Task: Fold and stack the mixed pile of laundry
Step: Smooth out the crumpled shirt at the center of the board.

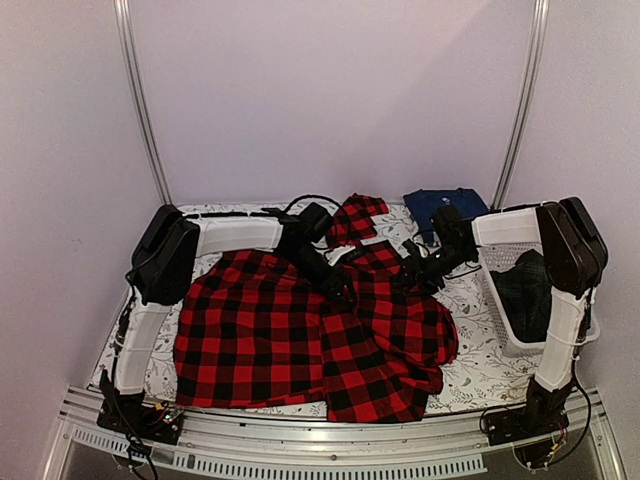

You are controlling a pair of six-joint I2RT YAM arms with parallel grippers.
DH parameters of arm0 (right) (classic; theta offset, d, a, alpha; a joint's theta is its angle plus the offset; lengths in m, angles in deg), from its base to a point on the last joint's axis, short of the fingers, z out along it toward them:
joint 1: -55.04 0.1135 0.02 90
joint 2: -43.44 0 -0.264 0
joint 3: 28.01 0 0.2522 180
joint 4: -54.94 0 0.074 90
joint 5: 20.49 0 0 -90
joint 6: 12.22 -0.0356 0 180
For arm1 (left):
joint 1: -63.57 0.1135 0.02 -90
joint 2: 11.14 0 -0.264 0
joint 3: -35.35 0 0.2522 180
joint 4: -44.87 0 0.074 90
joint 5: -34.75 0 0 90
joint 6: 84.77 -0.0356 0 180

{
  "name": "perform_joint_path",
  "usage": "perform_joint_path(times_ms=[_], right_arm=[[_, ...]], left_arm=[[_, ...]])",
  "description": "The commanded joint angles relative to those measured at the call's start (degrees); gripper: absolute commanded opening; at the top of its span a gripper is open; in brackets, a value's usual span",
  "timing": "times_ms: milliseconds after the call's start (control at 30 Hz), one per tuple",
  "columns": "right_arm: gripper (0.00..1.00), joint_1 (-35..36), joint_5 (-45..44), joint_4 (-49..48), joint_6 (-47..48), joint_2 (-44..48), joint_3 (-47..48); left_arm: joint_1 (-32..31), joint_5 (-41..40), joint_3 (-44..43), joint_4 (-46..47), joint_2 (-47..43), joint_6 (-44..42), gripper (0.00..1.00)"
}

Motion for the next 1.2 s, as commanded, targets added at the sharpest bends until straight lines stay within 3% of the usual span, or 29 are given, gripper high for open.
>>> perform_joint_path(times_ms=[0,267,467,633,833,900,1000,1100,1167], right_arm=[[0.54,0.5,1.0,-2.8,-0.7,0.9,-0.6],[0.53,0.5,-0.7,-3.8,0.5,-4.1,-0.7],[0.53,0.0,-3.7,-3.6,1.2,-7.8,-0.6],[0.53,-2.3,-5.7,-3.5,1.1,-9.2,1.9],[0.53,-5.7,-7.7,-1.0,2.0,-11.4,9.9],[0.53,-5.9,-6.8,0.2,2.6,-12.6,13.3],[0.53,-5.9,-3.8,1.0,3.8,-11.8,16.1],[0.54,-5.9,-2.9,0.8,5.6,-7.8,17.2],[0.54,-5.9,-3.2,1.0,6.6,-6.0,18.8]], left_arm=[[-1.5,2.0,-1.4,-1.7,1.2,-1.6,0.61],[-1.8,-1.2,3.8,1.3,-8.7,-2.5,0.01],[-4.1,-2.7,22.1,3.3,-25.0,-6.0,0.00],[-7.8,-6.3,38.5,2.8,-33.0,-4.8,0.00],[-10.6,-11.6,41.8,0.6,-34.3,-1.7,0.18],[-10.5,-12.6,40.8,-0.2,-34.2,-1.1,0.31],[-7.9,-12.2,39.2,0.8,-36.4,-0.2,0.66],[-1.1,-9.9,37.6,4.2,-40.6,1.9,0.85],[5.6,-7.7,37.4,8.2,-43.0,3.8,0.91]])
